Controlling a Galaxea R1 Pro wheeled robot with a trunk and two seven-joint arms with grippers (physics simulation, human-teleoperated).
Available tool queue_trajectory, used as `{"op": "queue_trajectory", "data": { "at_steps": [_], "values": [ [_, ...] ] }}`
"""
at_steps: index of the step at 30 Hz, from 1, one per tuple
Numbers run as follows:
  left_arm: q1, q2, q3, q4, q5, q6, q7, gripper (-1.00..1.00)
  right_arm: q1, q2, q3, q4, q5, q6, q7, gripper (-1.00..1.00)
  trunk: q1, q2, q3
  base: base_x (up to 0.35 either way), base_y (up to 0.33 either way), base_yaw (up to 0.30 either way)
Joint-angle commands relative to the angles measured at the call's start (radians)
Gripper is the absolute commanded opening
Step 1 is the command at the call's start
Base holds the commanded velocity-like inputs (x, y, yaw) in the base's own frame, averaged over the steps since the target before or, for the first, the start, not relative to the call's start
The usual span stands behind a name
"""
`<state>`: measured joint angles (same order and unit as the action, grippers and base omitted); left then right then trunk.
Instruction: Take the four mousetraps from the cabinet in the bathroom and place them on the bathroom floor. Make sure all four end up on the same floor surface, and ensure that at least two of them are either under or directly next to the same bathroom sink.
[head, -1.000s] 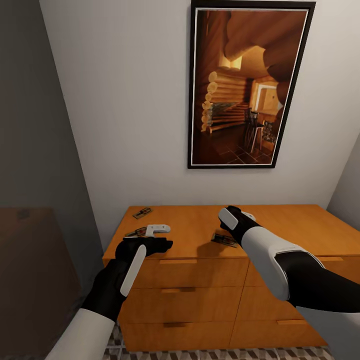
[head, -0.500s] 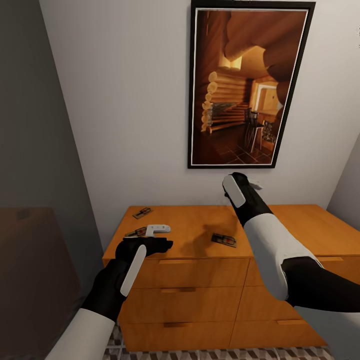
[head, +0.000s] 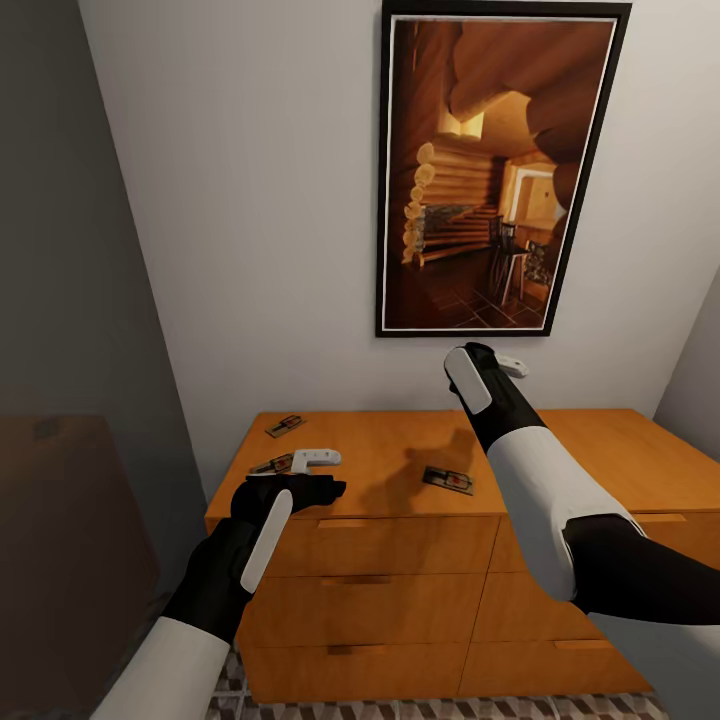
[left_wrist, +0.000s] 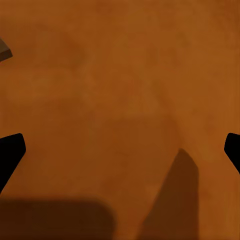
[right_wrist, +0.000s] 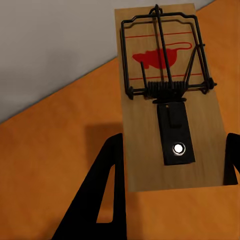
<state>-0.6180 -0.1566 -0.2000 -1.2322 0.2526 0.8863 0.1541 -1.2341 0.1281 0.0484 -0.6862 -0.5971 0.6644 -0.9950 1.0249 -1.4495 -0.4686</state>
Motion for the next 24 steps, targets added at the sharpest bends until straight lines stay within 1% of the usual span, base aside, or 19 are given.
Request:
{"op": "queue_trajectory", "data": {
  "at_steps": [1, 4, 8, 11, 15, 17, 18, 19, 20, 21, 22, 24],
  "values": [
    [0.0, 0.0, -0.001, 0.005, 0.017, 0.003, 0.01, 1.0, -0.001, -0.001, 0.004, -0.001, -0.009, 0.005, -0.008, -1.0, 0.0, -0.001, -0.001, 0.0, 0.0, 0.0],
    [0.0, 0.0, -0.001, 0.005, 0.017, 0.003, 0.01, 1.0, -0.001, -0.003, 0.005, -0.001, -0.01, 0.009, -0.007, -1.0, 0.0, -0.001, -0.001, 0.0, 0.0, 0.0],
    [-0.001, -0.001, -0.001, 0.005, 0.02, 0.003, 0.01, 1.0, -0.001, -0.005, 0.006, -0.01, -0.008, 0.067, -0.007, -1.0, 0.0, -0.001, -0.001, 0.0, 0.0, 0.0],
    [-0.001, -0.001, -0.001, 0.005, 0.024, 0.003, 0.01, 1.0, 0.0, -0.007, 0.007, -0.017, -0.008, 0.088, -0.007, -1.0, 0.0, -0.001, -0.001, 0.0, 0.0, 0.0],
    [0.0, 0.0, -0.001, 0.005, 0.027, 0.002, 0.01, 1.0, 0.004, -0.017, 0.011, -0.022, -0.002, 0.12, -0.001, -1.0, 0.0, -0.001, -0.001, 0.0, 0.0, 0.0],
    [0.0, -0.001, -0.001, 0.005, 0.026, 0.002, 0.01, 1.0, 0.005, -0.034, 0.013, -0.034, -0.003, 0.172, 0.011, -1.0, 0.0, -0.001, -0.001, 0.0, 0.0, 0.0],
    [0.0, -0.001, -0.001, 0.005, 0.026, 0.002, 0.01, 1.0, 0.006, -0.052, 0.013, -0.055, -0.005, 0.222, 0.033, -1.0, 0.0, -0.001, -0.001, 0.0, 0.0, 0.0],
    [0.0, -0.001, -0.002, 0.004, 0.027, 0.002, 0.01, 1.0, 0.006, -0.075, 0.014, -0.09, -0.007, 0.278, 0.074, -1.0, 0.0, -0.001, -0.001, 0.0, 0.0, 0.0],
    [-0.001, -0.002, -0.002, 0.004, 0.028, 0.002, 0.01, 1.0, 0.006, -0.088, 0.014, -0.112, -0.008, 0.307, 0.102, -1.0, 0.0, -0.001, -0.001, 0.0, 0.0, 0.0],
    [0.0, -0.002, -0.002, 0.003, 0.029, 0.002, 0.01, 1.0, 0.007, -0.117, 0.014, -0.164, -0.008, 0.366, 0.173, -1.0, 0.0, -0.001, -0.001, 0.0, 0.0, 0.0],
    [0.0, -0.002, -0.002, 0.003, 0.03, 0.002, 0.01, 1.0, 0.007, -0.133, 0.013, -0.192, -0.008, 0.383, 0.214, -1.0, 0.0, -0.001, -0.001, 0.0, 0.0, 0.0],
    [-0.001, -0.001, -0.002, 0.001, 0.031, 0.003, 0.01, 1.0, 0.007, -0.206, 0.014, -0.302, -0.009, 0.383, 0.396, -1.0, 0.0, -0.001, -0.001, 0.0, 0.0, 0.0]
  ]
}}
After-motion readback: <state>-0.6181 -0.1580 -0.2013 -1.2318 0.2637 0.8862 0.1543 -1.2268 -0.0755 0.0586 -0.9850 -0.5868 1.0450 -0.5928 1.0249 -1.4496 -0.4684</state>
